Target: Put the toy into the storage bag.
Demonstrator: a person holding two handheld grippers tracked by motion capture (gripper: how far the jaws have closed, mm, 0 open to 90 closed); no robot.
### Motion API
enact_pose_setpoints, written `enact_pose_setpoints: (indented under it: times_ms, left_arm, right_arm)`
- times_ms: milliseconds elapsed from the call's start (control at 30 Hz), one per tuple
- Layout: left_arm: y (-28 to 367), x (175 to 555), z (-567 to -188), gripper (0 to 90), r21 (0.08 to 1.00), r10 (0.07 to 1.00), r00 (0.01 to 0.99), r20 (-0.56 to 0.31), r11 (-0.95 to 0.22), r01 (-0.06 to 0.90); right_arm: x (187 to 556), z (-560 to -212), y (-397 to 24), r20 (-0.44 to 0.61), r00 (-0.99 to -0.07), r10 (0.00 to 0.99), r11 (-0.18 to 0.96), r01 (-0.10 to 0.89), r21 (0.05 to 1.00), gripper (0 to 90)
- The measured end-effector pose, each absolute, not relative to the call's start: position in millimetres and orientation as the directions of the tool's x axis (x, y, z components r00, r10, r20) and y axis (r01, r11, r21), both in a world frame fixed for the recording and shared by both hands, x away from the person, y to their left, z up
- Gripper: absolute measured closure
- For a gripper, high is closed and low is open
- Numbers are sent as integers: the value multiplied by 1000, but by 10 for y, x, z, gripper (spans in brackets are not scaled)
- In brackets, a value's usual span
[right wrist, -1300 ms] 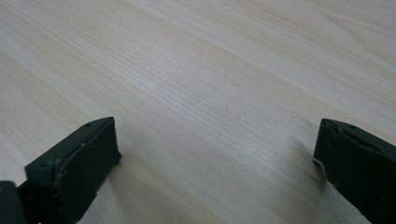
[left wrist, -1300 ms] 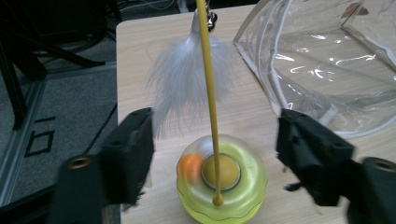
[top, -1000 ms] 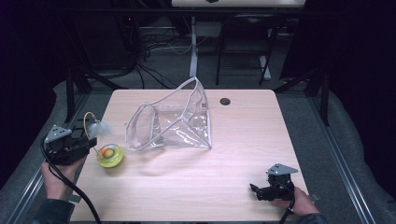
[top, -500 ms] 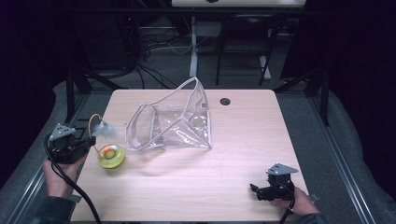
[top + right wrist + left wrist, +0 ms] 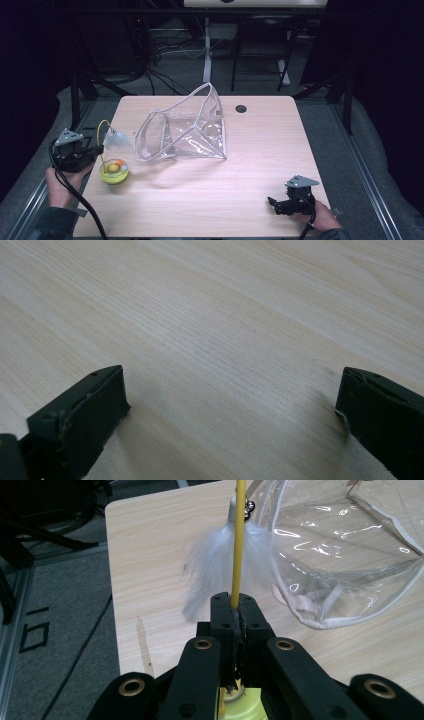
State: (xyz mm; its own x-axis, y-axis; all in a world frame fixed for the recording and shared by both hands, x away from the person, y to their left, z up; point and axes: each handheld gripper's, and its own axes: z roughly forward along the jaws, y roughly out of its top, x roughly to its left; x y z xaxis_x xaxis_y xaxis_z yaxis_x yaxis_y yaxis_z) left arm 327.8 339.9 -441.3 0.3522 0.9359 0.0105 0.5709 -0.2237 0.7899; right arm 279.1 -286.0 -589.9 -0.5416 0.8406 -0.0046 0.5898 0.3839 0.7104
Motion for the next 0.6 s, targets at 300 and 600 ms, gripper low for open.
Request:
enact_pose_setpoints:
  times_ms: [300,600]
  left_arm:
    - [3434,3254,-4317,879,794,934,358,9,-224,565]
    - [3443,3231,-4221,879,798,929,370,21,-238,553]
  right_arm:
    - [2789,-5897,-2860,-7,-541,841,385,591,709,0]
    - [2789,-5899,-2859,-5,-540,842,383,591,710,0]
